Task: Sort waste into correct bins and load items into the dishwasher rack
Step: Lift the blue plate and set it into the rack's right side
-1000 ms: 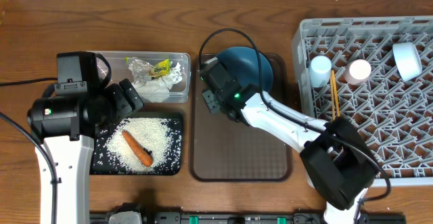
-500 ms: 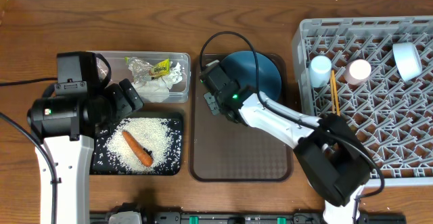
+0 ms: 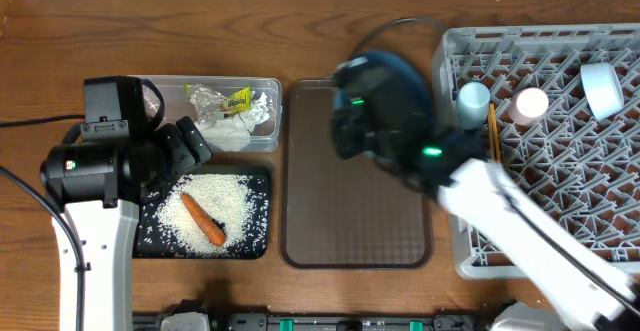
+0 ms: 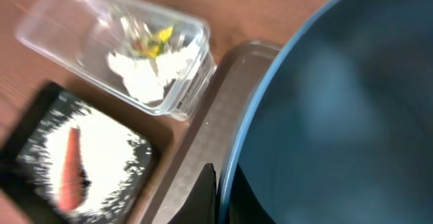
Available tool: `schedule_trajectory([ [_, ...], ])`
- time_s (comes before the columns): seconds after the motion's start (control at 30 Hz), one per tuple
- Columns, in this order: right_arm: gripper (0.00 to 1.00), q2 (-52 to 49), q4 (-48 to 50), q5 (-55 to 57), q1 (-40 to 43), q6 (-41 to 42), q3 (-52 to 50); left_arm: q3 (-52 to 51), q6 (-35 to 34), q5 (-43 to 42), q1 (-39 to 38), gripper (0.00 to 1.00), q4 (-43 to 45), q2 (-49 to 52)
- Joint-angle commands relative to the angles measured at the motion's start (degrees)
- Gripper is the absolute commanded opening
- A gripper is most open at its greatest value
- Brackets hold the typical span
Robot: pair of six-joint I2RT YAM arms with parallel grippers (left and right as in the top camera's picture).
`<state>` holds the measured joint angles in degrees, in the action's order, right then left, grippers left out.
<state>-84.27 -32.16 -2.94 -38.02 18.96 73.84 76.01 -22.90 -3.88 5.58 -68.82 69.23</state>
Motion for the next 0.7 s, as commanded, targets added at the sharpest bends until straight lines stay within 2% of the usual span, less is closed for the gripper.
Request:
schedule_trajectory([
  [0.0, 0.01, 6.78, -3.52, -8.5, 5.79, 1.38, 0.31, 0.61, -0.26, 0.5, 0.24, 0.98, -0.2, -0.02],
  [0.1, 0.01, 12.33, -6.93, -17.05, 13.57, 0.5, 0.31, 0.61, -0.26, 0.5, 0.24, 0.98, -0.2, -0.02],
  [0.3, 0.01, 18.82, -15.04, -34.14, 34.67, -4.33, 0.28, 0.61, -0.26, 0.5, 0.24, 0.98, -0.2, -0.02],
  [0.43, 0.01, 19.19, -19.98, -46.1, 48.22, -10.56, 0.26, 0.61, -0.26, 0.5, 0.24, 0.98, -0.2, -0.02],
  [0.67, 0.01, 16.98, -25.7, -55.89, 67.1, -18.18, 0.11, 0.61, -0.26, 0.5, 0.24, 0.98, -0.2, -0.02],
])
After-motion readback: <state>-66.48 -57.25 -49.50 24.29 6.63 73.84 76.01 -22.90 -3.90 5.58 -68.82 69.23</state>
